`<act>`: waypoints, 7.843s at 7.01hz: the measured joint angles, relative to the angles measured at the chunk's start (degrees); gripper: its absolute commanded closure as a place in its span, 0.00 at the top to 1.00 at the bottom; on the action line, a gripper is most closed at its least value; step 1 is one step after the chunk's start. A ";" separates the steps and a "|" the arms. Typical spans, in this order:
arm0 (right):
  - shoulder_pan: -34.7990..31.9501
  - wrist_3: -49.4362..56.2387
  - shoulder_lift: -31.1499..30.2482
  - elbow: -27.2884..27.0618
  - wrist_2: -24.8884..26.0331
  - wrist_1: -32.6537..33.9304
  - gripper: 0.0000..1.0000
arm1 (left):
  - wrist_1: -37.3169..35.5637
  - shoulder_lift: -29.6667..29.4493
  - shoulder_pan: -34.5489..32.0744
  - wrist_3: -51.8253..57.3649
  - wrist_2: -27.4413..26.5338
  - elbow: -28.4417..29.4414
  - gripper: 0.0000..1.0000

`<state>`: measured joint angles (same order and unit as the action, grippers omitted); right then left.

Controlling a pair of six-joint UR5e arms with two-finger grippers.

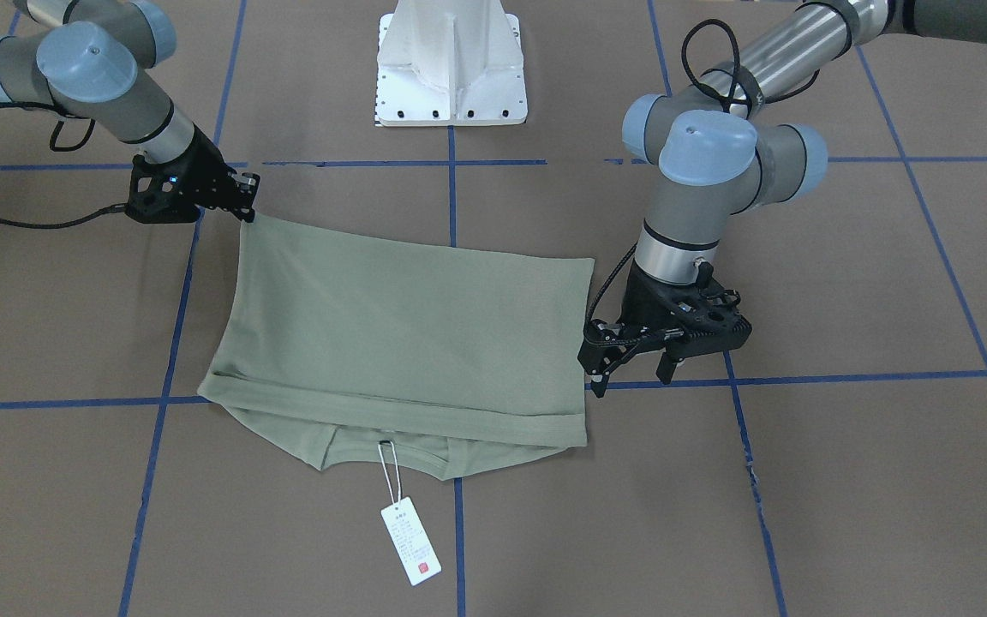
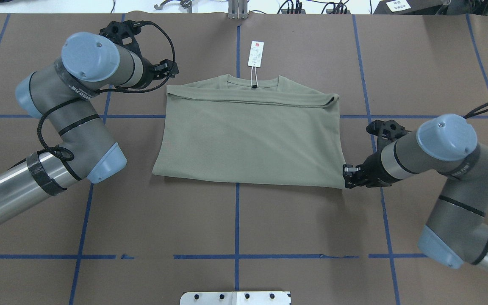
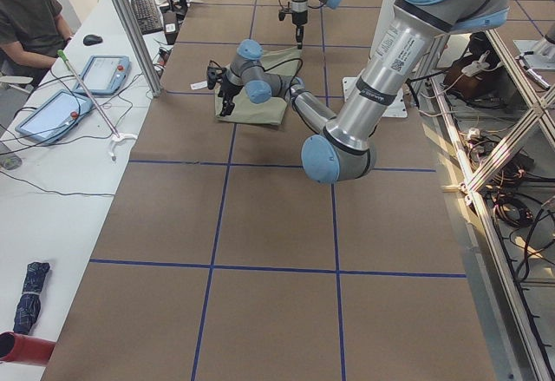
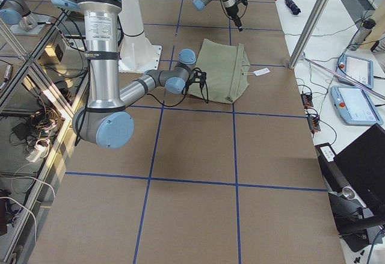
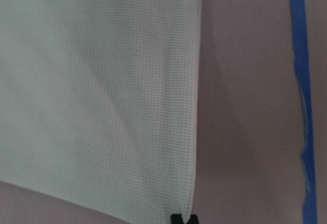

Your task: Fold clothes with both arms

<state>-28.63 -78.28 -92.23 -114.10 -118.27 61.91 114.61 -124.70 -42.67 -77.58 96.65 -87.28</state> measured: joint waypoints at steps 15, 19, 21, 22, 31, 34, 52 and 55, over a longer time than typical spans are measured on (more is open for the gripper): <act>-8.02 -8.47 0.96 -5.37 2.00 -5.97 1.00 | -3.77 3.99 19.51 -20.19 5.08 -11.21 0.99; -8.51 -8.47 1.13 -4.70 2.25 -6.01 1.00 | -5.85 3.43 21.90 -22.92 4.84 -10.36 0.63; -8.54 -8.47 1.17 -4.54 2.25 -6.01 1.00 | -5.65 3.46 21.97 -22.84 4.74 -9.81 0.17; -8.54 -8.47 1.16 -4.50 2.26 -6.01 1.00 | -5.56 3.48 21.93 -22.51 4.35 -9.75 0.01; -8.63 -8.60 1.24 -4.72 2.19 -6.01 1.00 | -1.22 0.34 9.08 -14.18 1.72 0.25 0.00; -8.53 -8.81 1.26 -4.55 2.25 -6.01 1.00 | 6.70 -8.56 2.05 -0.49 -0.96 15.61 0.00; 4.85 7.84 37.35 9.92 14.59 37.84 1.00 | 5.71 7.47 -4.59 20.62 8.30 -3.31 1.00; 5.96 12.56 39.31 14.74 17.06 38.63 1.00 | 5.91 7.87 -4.40 21.72 8.40 -3.57 1.00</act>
<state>-22.67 -65.72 -52.92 -99.36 -101.21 100.53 120.52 -116.83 -47.07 -55.85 105.05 -90.85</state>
